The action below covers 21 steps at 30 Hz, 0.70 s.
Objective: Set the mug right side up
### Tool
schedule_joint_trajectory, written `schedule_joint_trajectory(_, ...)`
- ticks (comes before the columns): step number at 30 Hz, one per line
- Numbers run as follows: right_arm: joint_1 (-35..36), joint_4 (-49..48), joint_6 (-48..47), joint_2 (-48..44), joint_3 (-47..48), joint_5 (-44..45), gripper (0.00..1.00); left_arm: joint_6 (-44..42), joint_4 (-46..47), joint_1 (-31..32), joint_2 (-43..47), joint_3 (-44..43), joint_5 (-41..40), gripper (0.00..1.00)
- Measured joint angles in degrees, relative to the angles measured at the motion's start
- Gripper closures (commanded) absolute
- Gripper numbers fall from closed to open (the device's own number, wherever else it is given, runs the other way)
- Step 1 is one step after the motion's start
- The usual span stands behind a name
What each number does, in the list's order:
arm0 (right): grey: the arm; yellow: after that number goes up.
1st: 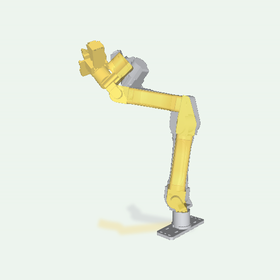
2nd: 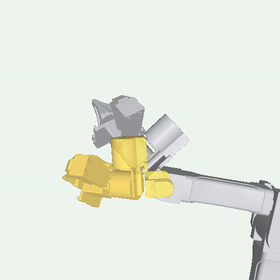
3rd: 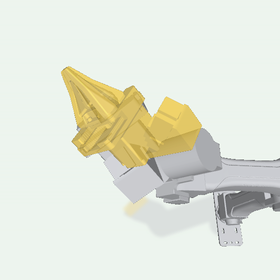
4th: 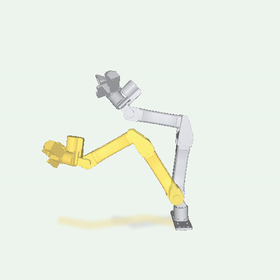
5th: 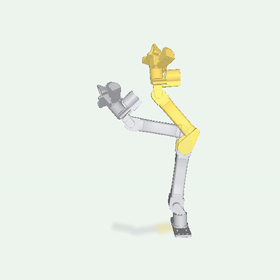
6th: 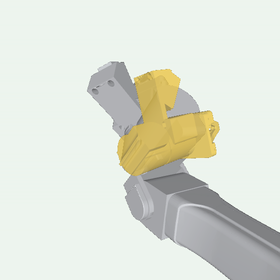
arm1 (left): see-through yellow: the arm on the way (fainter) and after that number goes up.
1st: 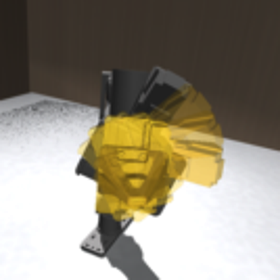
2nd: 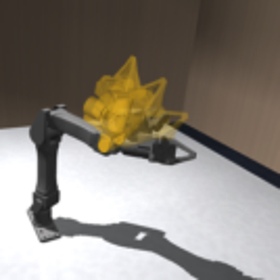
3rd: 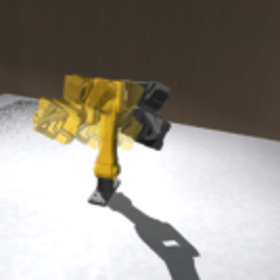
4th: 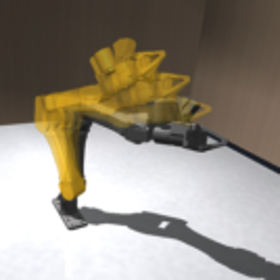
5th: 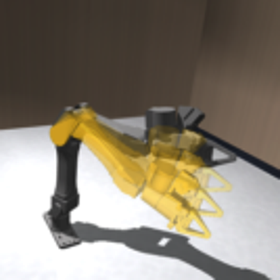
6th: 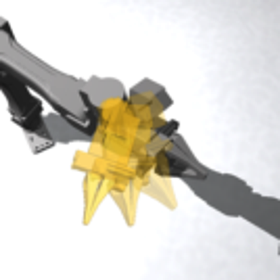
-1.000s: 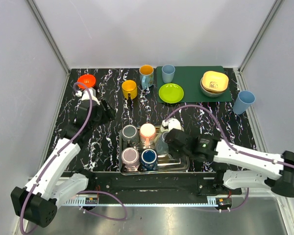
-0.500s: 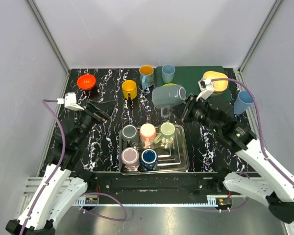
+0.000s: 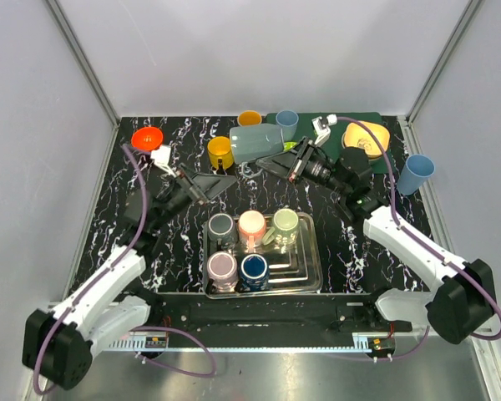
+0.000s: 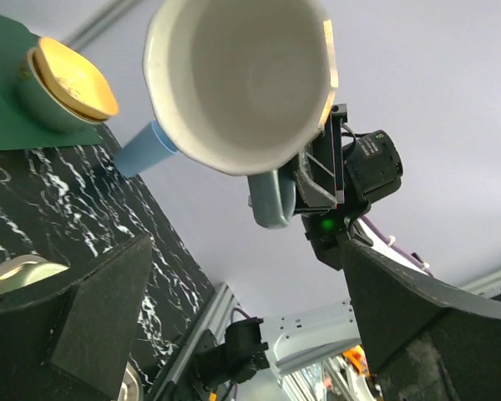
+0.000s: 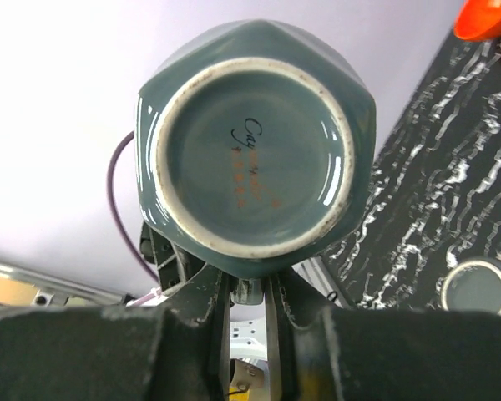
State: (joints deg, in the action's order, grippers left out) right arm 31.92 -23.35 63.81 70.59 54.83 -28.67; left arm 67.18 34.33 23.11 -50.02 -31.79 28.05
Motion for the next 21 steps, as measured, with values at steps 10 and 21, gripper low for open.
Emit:
schedule_joint_trajectory(10,0.00,-5.57,1.07,1.29,0.00,-4.63,1.00,2.21,8.50,4.31,-10.88,-5.60,1.77,0.33)
schedule_joint_trajectory(21,-0.96,-7.32,-1.11,1.46,-0.57,-4.20,1.00,6.97,15.41,5.64,-18.84,-9.79,2.36,0.71)
